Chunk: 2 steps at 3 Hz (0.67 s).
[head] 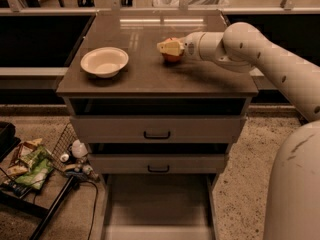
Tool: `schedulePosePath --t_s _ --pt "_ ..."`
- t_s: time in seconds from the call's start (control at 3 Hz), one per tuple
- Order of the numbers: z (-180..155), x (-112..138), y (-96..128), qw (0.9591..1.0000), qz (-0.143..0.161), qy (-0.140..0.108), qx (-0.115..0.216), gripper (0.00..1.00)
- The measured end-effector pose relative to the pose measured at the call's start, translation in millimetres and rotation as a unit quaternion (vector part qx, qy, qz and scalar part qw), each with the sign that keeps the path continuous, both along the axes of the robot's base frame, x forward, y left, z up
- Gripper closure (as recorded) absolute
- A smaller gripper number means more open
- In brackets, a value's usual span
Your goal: Pick apple from bottom drawer and place on counter
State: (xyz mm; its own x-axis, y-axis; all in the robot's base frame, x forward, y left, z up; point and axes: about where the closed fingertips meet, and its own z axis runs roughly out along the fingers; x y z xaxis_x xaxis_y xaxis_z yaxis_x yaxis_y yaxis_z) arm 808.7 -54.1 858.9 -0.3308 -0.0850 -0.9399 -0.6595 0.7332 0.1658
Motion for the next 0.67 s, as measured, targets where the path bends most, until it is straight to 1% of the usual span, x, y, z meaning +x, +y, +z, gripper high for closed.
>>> schedulePosePath --t_s 0.33,0.67 --pt "-0.6 0.0 1.7 1.0000 0.001 0.000 0.000 0.00" --pt "-0.4 0.0 1.7 1.0000 0.001 0.000 0.000 0.00"
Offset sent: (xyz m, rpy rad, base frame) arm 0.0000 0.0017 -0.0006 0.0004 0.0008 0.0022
